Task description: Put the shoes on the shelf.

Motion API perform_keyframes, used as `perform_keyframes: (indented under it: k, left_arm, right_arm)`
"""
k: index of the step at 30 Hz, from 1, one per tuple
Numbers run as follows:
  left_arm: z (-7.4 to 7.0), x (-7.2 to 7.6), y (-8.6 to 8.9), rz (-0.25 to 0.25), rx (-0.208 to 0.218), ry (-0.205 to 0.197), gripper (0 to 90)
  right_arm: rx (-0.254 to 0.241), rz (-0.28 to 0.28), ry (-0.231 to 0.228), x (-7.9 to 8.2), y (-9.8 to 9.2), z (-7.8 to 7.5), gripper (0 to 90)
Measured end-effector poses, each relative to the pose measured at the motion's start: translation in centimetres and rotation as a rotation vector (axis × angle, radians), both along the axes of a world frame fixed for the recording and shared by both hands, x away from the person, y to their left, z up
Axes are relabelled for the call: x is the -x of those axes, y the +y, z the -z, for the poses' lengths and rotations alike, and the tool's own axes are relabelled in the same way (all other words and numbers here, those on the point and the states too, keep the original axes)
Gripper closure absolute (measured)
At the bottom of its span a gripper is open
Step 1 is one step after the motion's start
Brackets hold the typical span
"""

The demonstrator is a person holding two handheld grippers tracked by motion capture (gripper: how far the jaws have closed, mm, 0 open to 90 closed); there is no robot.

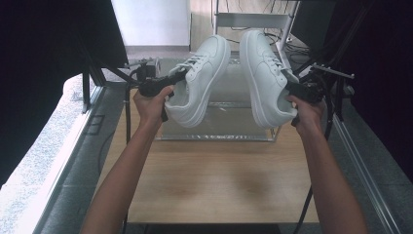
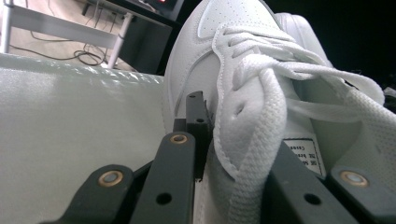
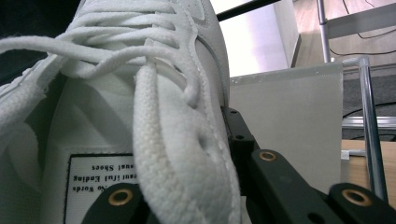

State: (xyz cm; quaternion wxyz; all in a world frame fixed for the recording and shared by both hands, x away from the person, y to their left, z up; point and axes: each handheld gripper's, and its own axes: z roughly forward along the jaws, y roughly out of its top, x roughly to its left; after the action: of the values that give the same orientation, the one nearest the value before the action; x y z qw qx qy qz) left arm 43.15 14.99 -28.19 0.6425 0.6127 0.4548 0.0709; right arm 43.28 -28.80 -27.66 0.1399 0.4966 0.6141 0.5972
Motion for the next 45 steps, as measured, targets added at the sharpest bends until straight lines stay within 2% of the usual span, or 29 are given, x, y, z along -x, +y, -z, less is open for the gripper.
perform_keyframes:
  k: [4,6,11,14,19,23,28,31,36,40,45]
  left_arm:
    - [0.0,-0.8,0.0,-0.014,-0.008,0.02,83.9]
    - [-0.1,-1.3,0.0,-0.027,0.001,0.031,83.9]
    - [-0.7,-2.6,-0.2,-0.052,-0.002,0.046,83.9]
    - [-0.8,-3.3,-0.7,-0.063,-0.013,0.06,84.0]
    - [-0.6,-4.8,-1.1,-0.09,0.001,0.114,83.8]
    - [-0.9,-5.8,-1.3,-0.124,-0.028,0.128,83.7]
    - [-0.7,-7.0,-1.2,-0.153,-0.03,0.157,83.7]
    - [-0.6,-7.5,-1.1,-0.172,-0.045,0.166,83.6]
    - [-0.1,-8.4,-1.5,-0.199,-0.056,0.196,83.6]
    - [0.6,-9.0,-2.0,-0.223,-0.085,0.217,83.3]
    - [1.3,-9.8,-2.4,-0.236,-0.093,0.243,83.2]
  right_arm:
    - [0.017,0.01,0.006,-0.7,0.4,-0.4,86.2]
    - [0.03,0.016,0.001,-1.0,0.5,-0.4,86.2]
    - [0.033,0.035,0.04,-2.0,1.2,-0.8,86.2]
    - [0.059,0.058,0.052,-2.9,1.7,-0.9,86.2]
    - [0.083,0.075,0.071,-4.2,2.6,-1.1,86.1]
    - [0.097,0.096,0.096,-5.5,3.5,-1.3,86.1]
    - [0.127,0.121,0.118,-7.0,4.5,-1.6,86.1]
    - [0.147,0.136,0.133,-7.8,5.1,-1.7,86.1]
    - [0.178,0.15,0.166,-9.2,6.3,-1.2,86.0]
    - [0.192,0.164,0.188,-10.2,7.1,-0.4,86.0]
    - [0.234,0.208,0.226,-11.4,7.7,0.4,85.8]
